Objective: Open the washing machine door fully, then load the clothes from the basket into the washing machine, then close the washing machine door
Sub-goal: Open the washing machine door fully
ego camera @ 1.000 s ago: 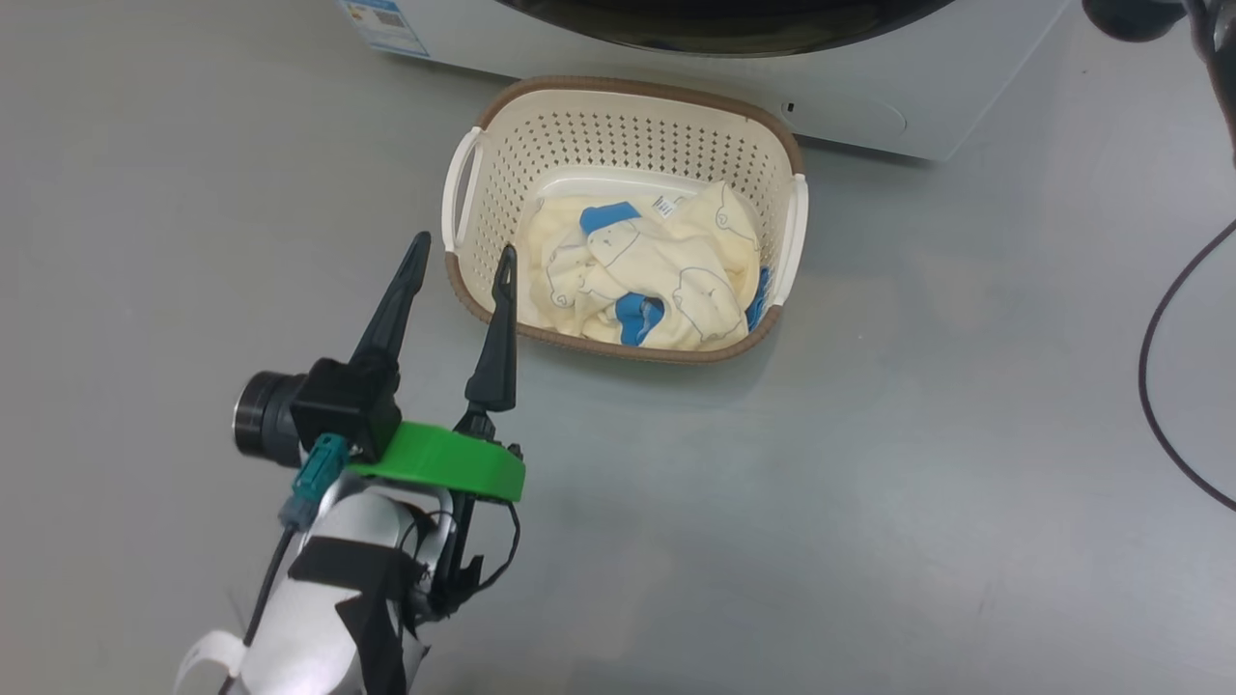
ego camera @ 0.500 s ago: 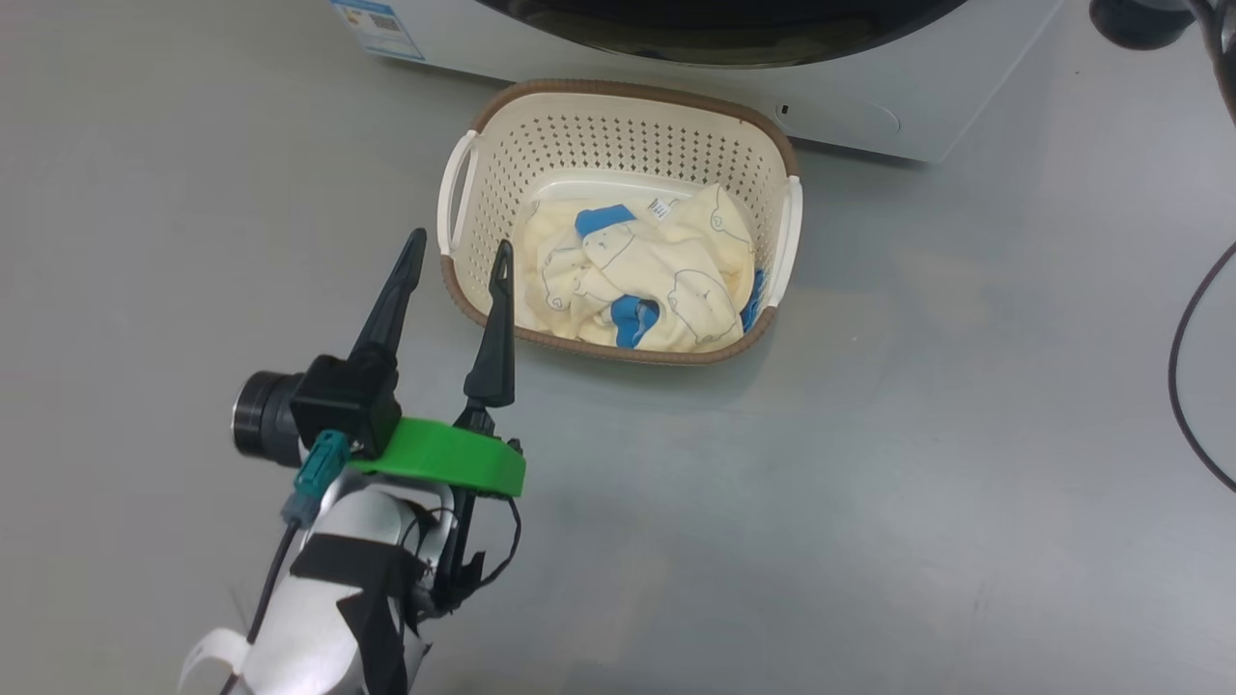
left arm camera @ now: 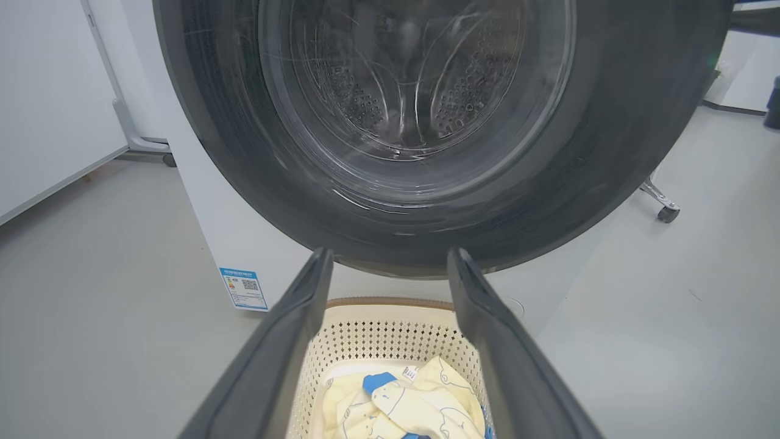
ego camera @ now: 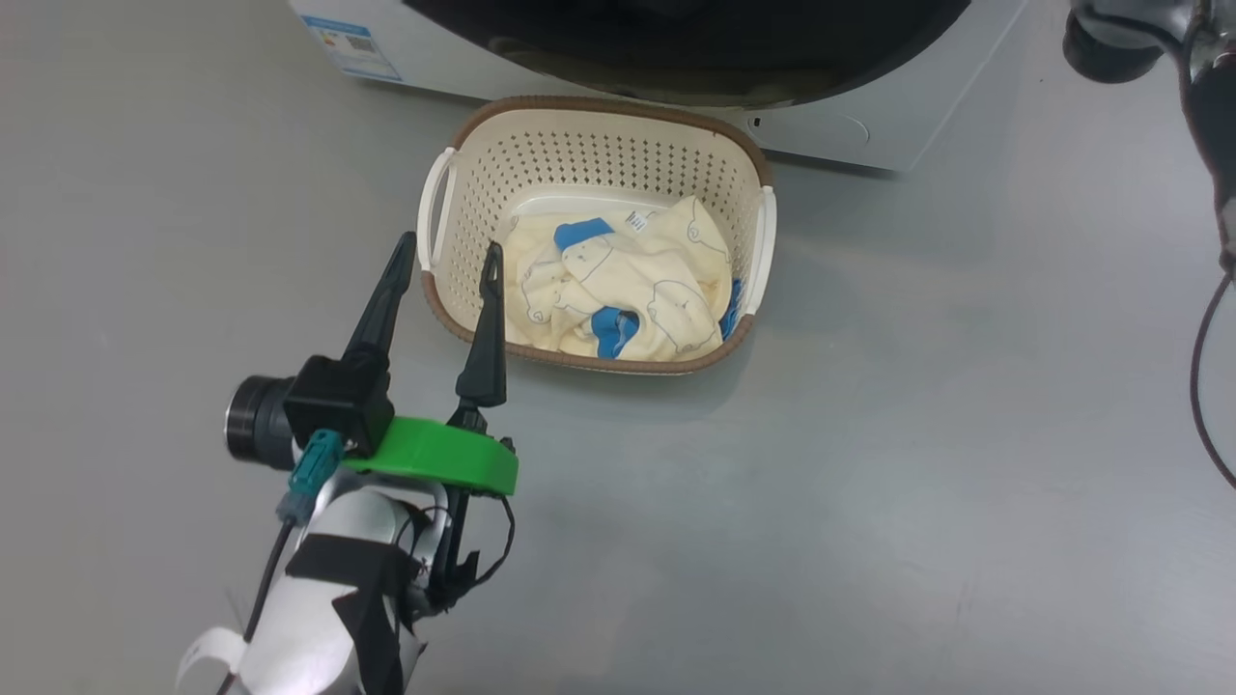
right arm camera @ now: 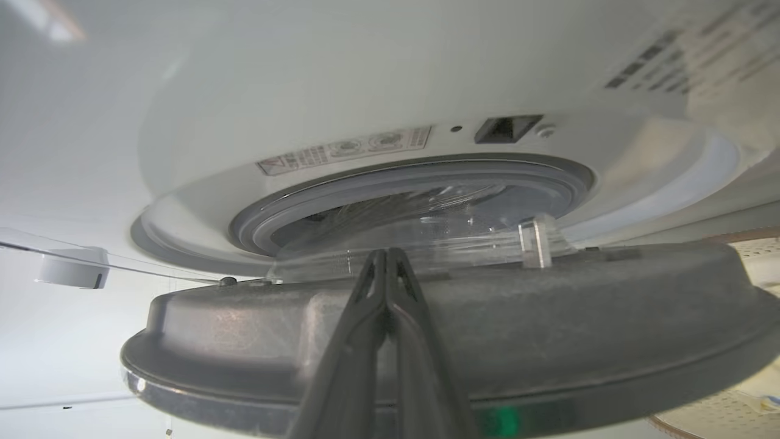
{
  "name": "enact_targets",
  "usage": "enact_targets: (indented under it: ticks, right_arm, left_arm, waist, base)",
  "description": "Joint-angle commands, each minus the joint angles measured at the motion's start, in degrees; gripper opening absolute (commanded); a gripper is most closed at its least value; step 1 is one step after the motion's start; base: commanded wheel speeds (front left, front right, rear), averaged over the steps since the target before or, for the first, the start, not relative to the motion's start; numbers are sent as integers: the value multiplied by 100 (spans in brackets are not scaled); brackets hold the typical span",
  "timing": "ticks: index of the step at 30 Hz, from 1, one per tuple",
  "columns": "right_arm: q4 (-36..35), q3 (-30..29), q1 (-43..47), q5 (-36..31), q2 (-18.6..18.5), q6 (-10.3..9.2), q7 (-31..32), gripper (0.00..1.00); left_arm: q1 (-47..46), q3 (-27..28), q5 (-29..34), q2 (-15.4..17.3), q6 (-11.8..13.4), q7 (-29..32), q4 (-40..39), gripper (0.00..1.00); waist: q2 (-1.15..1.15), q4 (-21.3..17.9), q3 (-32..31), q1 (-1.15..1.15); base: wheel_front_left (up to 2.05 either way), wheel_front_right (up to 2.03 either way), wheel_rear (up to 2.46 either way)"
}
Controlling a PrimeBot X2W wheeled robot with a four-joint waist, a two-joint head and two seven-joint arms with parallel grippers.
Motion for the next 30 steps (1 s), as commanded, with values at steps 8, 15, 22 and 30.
enact_targets:
  ticks: [8, 15, 22, 30]
  right_arm:
    - [-615, 350, 510, -49, 410, -16, 489, 0]
    - [-1248, 525, 1095, 160, 444, -16, 838, 0]
    - [-2340, 985, 1951, 742, 450, -16, 1153, 0]
    - [-3313, 1660, 2639, 1164, 451, -16, 1025, 0]
  left_arm:
    - [51, 298, 62, 88, 65, -62, -89, 100]
    - [129, 373, 116, 88, 47, -62, -30, 100]
    - [213, 448, 151, 88, 39, -62, -2, 100]
    - [276, 514, 203, 88, 20, -62, 21, 100]
  waist:
    - [0, -108, -122, 0]
    - [0, -202, -225, 0]
    - [0, -287, -341, 0]
    - [0, -376, -414, 0]
  base:
    - [0, 0, 0]
    - [0, 0, 0]
    - [0, 0, 0]
    - [0, 0, 0]
